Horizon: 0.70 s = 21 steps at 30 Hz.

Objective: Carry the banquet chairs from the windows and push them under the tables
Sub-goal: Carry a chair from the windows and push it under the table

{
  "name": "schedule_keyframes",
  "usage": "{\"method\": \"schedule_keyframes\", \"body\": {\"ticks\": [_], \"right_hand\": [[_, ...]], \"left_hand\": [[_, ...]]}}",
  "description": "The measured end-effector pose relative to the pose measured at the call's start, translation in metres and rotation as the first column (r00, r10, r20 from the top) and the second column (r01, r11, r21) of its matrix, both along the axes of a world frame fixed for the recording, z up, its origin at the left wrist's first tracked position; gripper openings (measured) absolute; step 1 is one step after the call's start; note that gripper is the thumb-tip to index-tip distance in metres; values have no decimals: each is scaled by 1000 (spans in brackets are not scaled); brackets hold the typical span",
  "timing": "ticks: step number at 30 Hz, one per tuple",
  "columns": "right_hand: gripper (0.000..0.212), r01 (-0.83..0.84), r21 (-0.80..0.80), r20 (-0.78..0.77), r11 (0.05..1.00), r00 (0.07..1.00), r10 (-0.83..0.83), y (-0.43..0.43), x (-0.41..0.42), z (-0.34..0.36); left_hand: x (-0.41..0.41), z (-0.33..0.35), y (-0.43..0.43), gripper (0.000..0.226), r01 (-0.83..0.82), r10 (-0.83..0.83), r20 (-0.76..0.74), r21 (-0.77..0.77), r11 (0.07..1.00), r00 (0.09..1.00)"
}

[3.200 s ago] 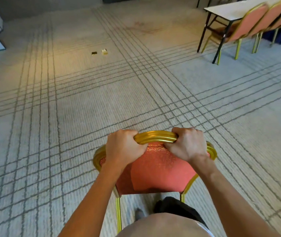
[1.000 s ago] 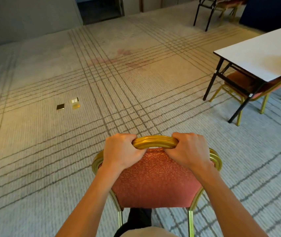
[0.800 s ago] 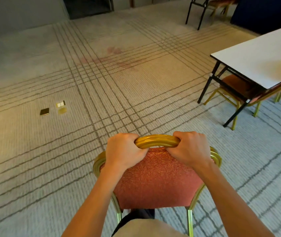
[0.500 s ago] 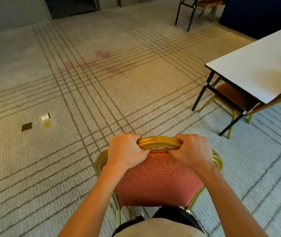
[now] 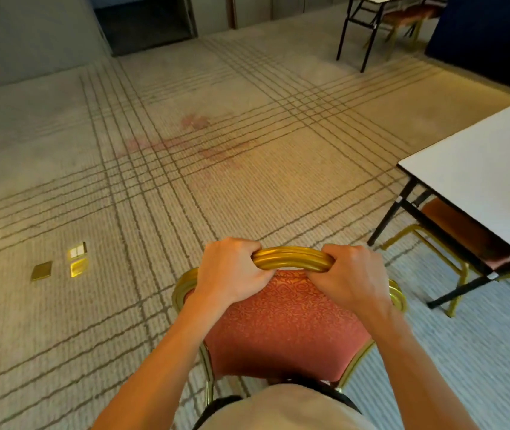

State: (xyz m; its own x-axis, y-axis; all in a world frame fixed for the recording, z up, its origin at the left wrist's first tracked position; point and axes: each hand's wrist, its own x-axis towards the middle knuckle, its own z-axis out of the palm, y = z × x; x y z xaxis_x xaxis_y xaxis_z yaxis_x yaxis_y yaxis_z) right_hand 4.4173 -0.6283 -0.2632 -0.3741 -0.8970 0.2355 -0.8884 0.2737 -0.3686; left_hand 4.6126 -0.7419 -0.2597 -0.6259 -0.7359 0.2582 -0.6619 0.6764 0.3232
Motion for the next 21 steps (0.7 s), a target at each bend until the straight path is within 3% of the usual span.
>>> {"method": "schedule_keyframes", "body": {"ticks": [11,21], "right_hand": [[46,-61,4,-29,998,998,61,-199,-118,8],[50,47,56,-87,997,995,-42,-410,-205,5]], "left_hand": [[-109,7,-189,51,-54,55,-73,16,998,996],[-204,-2,-408,43,-18,28,-82,118,993,996]]}}
